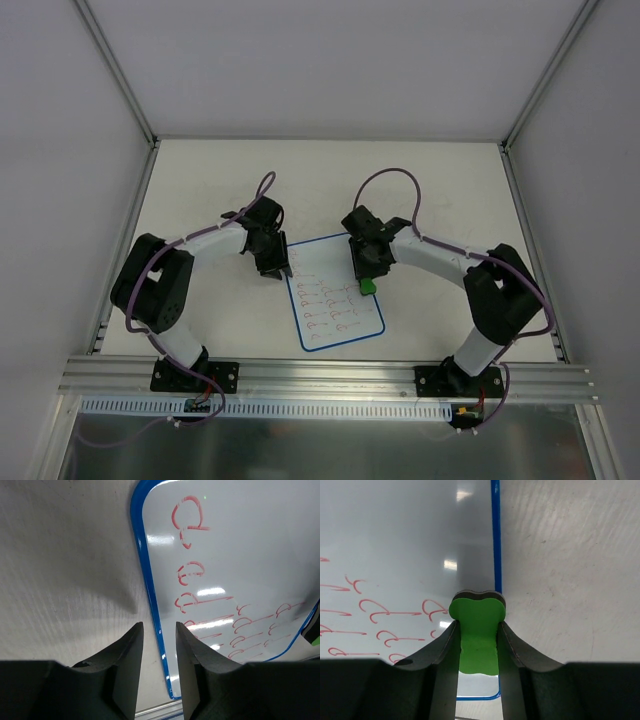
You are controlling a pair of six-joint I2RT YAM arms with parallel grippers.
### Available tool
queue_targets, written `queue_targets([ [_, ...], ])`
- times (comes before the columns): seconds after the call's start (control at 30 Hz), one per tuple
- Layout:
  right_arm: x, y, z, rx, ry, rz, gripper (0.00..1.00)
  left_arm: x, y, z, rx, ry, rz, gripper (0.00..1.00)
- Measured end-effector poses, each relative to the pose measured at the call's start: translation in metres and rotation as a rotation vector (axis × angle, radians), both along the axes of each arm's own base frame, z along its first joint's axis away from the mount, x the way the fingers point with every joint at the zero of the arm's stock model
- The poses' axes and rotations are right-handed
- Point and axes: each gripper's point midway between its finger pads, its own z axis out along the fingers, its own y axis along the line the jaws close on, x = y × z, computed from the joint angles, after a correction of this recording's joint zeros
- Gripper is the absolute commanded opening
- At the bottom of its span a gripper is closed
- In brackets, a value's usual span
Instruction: Erase the whiteboard
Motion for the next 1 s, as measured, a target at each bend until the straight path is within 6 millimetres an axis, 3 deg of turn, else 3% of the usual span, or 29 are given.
queue_targets([
  [0.2, -0.012, 0.019, 0.006, 0.025, -0.022, 0.059, 0.0, 0.0, 0.003, -0.008, 0.026, 0.003, 0.013, 0.19],
  [0.23, -0.015, 0.025, 0.006, 0.031, -0.026, 0.074, 0.0, -0.001, 0.004, -0.012, 0.034, 0.011, 0.018, 0.11],
  [0.4, -0.025, 0.054, 0.007, 0.048, -0.025, 0.135, 0.0, 0.001, 0.0, -0.013, 0.018, 0.012, 0.028, 0.0],
  [0.67, -0.016, 0.107, 0.005, 0.079, -0.048, 0.188, 0.0, 0.002, -0.002, -0.013, 0.008, 0.019, 0.04, 0.0],
  [0.9, -0.006, 0.111, -0.018, 0.027, -0.047, 0.154, 0.0, 0.005, -0.004, -0.013, -0.001, 0.013, 0.039, 0.0],
  [1.0, -0.003, 0.111, -0.017, 0.017, -0.058, 0.144, 0.0, 0.005, -0.005, -0.013, -0.004, 0.014, 0.04, 0.0],
])
